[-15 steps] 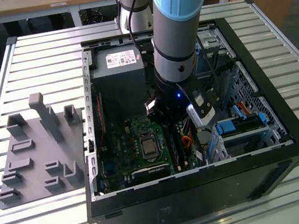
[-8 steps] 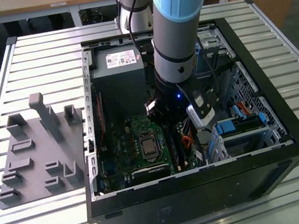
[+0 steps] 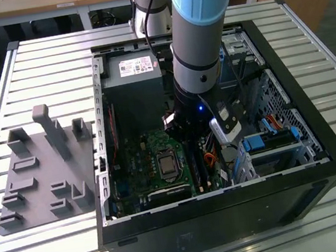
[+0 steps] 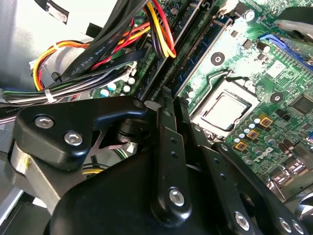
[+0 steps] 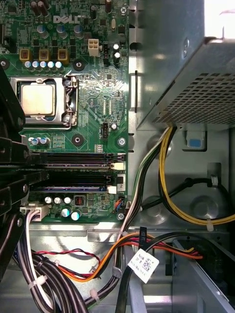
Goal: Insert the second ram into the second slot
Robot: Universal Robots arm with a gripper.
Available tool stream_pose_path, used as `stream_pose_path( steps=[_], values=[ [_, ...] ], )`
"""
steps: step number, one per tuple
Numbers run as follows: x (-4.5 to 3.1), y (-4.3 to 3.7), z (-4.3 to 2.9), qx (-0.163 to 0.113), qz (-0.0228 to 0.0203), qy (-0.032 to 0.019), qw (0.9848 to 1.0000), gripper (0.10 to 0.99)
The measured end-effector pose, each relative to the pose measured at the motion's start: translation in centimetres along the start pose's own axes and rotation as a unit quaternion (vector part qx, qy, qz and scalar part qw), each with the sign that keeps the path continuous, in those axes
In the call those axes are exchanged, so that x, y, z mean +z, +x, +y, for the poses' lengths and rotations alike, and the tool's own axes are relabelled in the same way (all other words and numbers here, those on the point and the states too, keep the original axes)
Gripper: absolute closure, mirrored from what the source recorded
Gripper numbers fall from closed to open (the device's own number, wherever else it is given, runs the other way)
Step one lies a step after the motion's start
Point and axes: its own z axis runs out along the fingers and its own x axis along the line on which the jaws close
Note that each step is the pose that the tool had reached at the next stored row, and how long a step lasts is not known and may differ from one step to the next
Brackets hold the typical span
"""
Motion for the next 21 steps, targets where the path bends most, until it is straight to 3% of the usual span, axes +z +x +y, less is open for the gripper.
stream_pose_path(
  steps=[1,21],
  values=[
    [0.00,0.00,0.00,0.000,0.0000,0.0000,1.0000,0.886],
    [-1.47,0.03,0.05,0.000,0.0024,0.0000,1.0000,0.902]
  ],
)
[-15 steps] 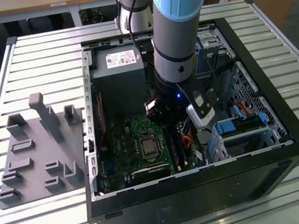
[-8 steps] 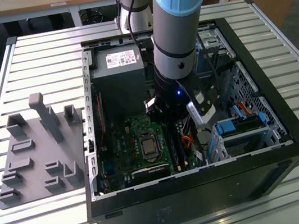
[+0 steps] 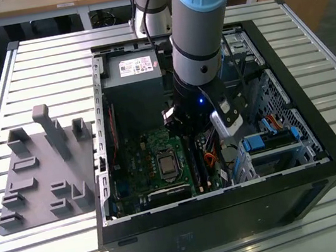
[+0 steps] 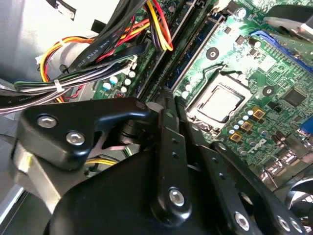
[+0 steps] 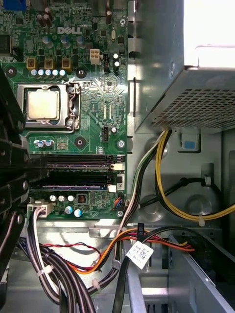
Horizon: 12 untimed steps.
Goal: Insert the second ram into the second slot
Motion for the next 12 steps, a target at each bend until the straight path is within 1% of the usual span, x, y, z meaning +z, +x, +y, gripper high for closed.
stream_pose_path(
  steps=[1,2,6,12],
  values=[
    [-0.01,0.00,0.00,0.000,0.0002,-0.0001,1.0000,0.965],
    [-0.01,0.00,0.00,0.000,0.0003,-0.0001,1.0000,0.980],
    [-0.03,0.00,0.00,0.000,0.0004,0.0001,1.0000,0.980],
    [0.47,-0.02,-0.02,0.000,0.0004,0.0003,1.0000,0.980]
  ],
)
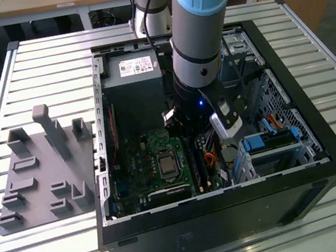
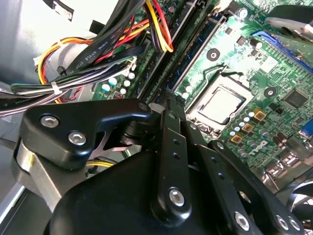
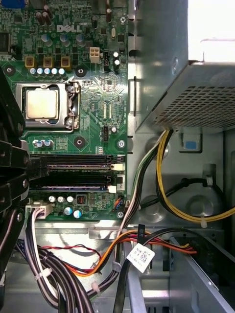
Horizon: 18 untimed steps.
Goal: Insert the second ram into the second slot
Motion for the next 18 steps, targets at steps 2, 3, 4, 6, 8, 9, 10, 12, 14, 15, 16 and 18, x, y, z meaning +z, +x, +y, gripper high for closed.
stream_pose_path(
  steps=[2,3,4,6,8,9,10,12,14,15,16,18],
  values=[
    [0.12,-0.01,0.00,0.000,0.0000,0.0000,1.0000,0.980],
    [0.19,-0.02,0.00,0.000,0.0000,0.0000,1.0000,0.980],
    [0.26,-0.02,0.00,0.000,0.0000,0.0000,1.0000,0.980],
    [0.40,-0.03,0.00,0.000,0.0000,0.0000,1.0000,0.980],
    [0.52,-0.03,0.00,0.000,0.0000,0.0001,1.0000,0.980],
    [0.57,-0.04,0.00,0.000,0.0000,0.0001,1.0000,0.980],
    [0.62,-0.04,0.00,0.000,0.0000,0.0001,1.0000,0.980],
    [0.71,-0.04,-0.01,0.000,0.0001,0.0004,1.0000,0.980],
    [0.81,-0.04,-0.01,0.000,0.0001,0.0005,1.0000,0.980],
    [0.87,-0.04,-0.01,0.000,0.0001,0.0004,1.0000,0.980],
    [0.97,-0.04,-0.01,0.000,0.0000,0.0001,1.0000,0.980],
    [1.13,-0.05,-0.03,0.000,0.0002,0.0006,1.0000,0.980]
  ],
)
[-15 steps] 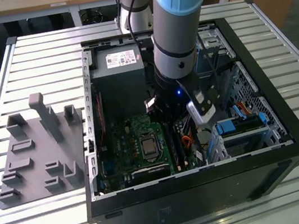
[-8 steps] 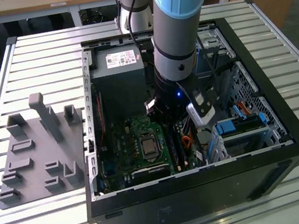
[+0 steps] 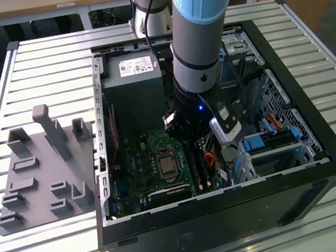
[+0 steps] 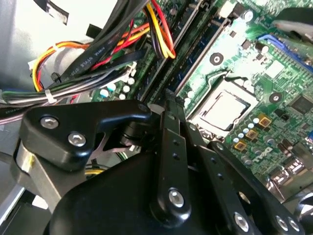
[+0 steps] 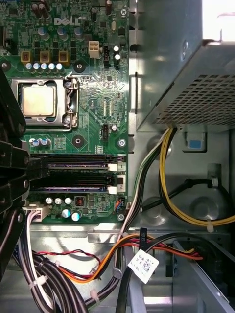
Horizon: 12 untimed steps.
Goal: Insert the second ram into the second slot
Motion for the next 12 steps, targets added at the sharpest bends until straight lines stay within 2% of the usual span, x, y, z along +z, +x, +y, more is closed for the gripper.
stream_pose_path(
  steps=[5,8,9,12],
  values=[
    [0.11,-0.01,0.02,0.000,-0.0001,-0.0002,1.0000,0.980],
    [-0.43,0.00,0.07,0.000,-0.0006,-0.0021,1.0000,0.980],
    [-0.95,0.03,0.05,0.000,-0.0002,-0.0009,1.0000,0.980],
    [-1.24,0.04,0.05,0.000,0.0000,-0.0008,1.0000,0.980]
  ],
)
